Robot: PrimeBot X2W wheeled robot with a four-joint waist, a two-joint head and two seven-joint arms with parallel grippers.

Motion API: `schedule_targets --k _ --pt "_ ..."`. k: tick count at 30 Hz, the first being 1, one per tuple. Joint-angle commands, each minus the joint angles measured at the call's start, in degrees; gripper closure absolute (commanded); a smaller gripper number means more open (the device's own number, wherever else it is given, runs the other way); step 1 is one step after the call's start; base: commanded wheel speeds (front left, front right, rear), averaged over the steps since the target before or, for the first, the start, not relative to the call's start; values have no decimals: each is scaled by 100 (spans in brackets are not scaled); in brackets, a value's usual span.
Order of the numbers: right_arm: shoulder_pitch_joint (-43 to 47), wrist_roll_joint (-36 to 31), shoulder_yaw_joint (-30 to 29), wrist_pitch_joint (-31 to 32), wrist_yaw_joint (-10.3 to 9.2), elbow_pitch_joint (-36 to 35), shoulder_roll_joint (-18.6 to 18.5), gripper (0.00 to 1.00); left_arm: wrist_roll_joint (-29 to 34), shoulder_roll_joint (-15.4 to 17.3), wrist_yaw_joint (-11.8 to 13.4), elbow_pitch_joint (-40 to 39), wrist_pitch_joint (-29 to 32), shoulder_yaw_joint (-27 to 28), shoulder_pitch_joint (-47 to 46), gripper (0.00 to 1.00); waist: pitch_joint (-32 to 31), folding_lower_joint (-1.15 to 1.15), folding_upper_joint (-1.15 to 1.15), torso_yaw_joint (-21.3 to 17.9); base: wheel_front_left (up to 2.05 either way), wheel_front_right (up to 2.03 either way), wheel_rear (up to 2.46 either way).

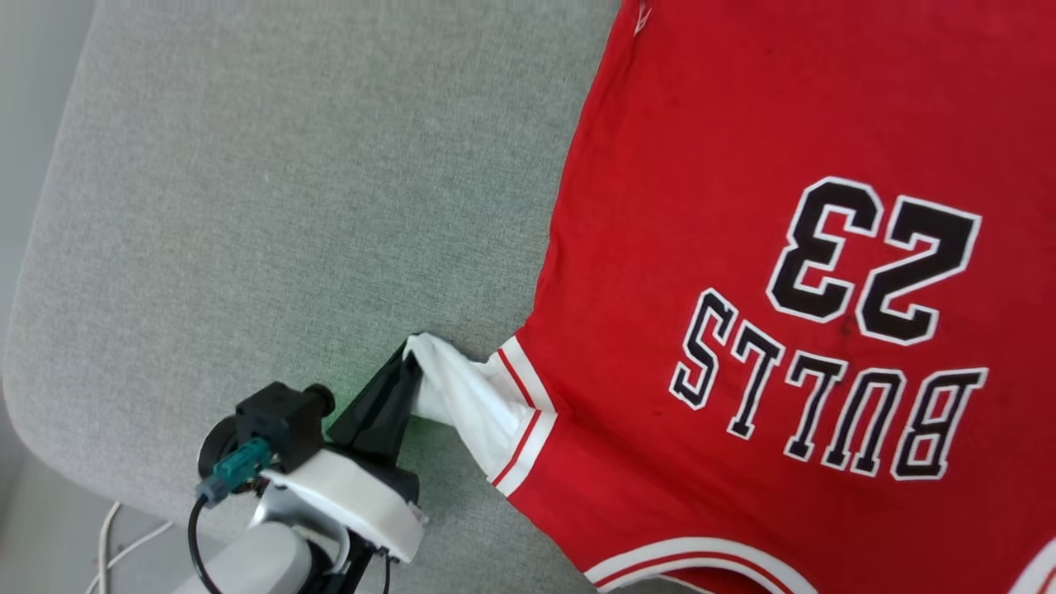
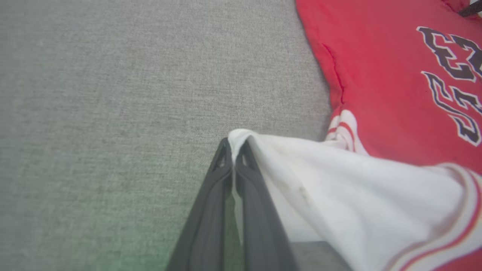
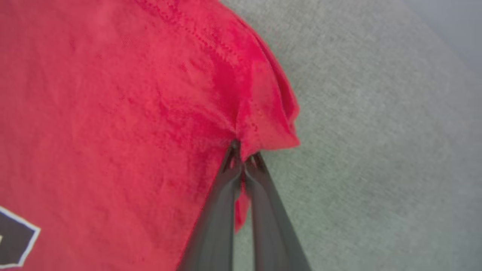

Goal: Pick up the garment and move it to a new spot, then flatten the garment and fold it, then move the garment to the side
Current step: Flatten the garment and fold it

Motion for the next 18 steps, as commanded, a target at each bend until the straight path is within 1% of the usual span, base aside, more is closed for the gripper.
schedule_targets --k 1,3,5,9,10,18 --pt "190 101 71 -198 7 62 47 100 -35 48 39 34 18 46 161 100 -407 0 0 -208 0 0 0" --pt "233 251 53 -434 6 43 47 100 -53 105 68 38 17 75 262 100 -648 0 0 -321 0 0 0" --pt "415 292 210 -603 6 -77 -132 100 -109 165 90 39 20 99 385 100 -894 0 0 -433 0 0 0" --pt "933 636 470 -847 6 -420 -519 100 -230 290 174 36 24 166 672 100 -1367 0 0 -710 0 0 0" --pt "933 636 470 -847 6 -420 -519 100 -230 290 174 36 24 166 672 100 -1367 0 0 -710 0 0 0" --pt "2592 1371 477 -1376 6 -1084 -1415 100 -421 600 353 -35 46 266 1223 100 -2114 0 0 -1165 0 0 0"
